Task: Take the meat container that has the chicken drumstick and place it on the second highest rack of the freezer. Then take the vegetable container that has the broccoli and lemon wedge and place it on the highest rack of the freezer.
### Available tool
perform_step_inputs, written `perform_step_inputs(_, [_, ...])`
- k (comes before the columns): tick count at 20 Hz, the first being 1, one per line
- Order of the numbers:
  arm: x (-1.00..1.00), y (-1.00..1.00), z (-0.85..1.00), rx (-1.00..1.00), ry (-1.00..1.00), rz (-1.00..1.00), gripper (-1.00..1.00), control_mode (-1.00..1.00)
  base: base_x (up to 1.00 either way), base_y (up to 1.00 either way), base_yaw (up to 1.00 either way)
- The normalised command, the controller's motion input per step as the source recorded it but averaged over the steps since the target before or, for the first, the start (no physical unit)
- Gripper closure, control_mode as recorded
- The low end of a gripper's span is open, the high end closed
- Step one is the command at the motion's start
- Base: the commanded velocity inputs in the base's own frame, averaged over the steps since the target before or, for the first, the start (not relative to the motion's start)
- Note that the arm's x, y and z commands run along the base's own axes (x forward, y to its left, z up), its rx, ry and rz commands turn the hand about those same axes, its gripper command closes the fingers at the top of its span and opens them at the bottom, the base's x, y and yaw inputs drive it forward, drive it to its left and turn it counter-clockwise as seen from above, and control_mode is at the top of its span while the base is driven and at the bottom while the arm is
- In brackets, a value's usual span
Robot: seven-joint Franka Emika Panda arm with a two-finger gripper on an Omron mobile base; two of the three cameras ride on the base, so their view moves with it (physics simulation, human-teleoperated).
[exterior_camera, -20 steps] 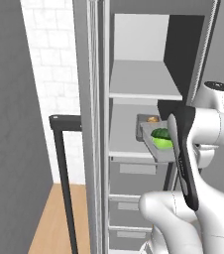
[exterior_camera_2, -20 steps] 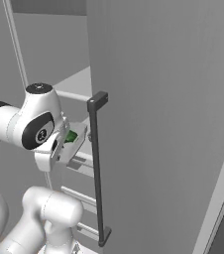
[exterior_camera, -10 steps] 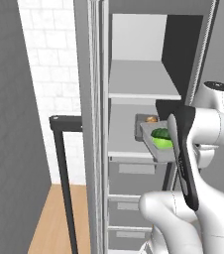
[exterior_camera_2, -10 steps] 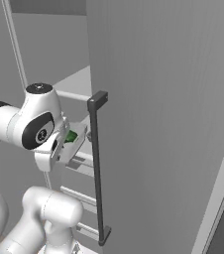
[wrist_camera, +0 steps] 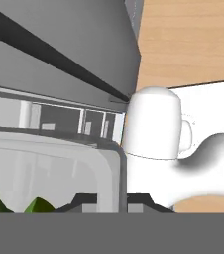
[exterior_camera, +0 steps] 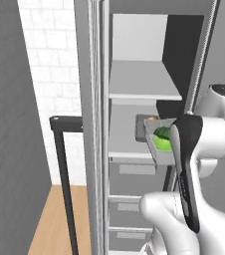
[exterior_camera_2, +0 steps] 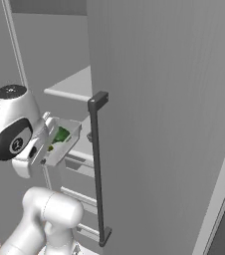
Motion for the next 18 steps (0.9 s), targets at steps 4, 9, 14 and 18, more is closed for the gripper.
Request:
perform_step_inputs(4, [-0.22,0.04,0.29,0.00,-0.07,0.00,1.00,-1.00,0.00,0.00,0.00])
perform_step_inputs(9, [-0.10,0.13,0.48,0.00,-0.06,-0.01,1.00,-1.00,0.00,0.00,0.00])
perform_step_inputs(14, [0.00,0.03,0.62,0.00,-0.10,-0.11,1.00,-1.00,0.00,0.00,0.00])
perform_step_inputs(18, [0.07,0.00,0.61,0.00,-0.10,-0.13,1.00,-1.00,0.00,0.00,0.00])
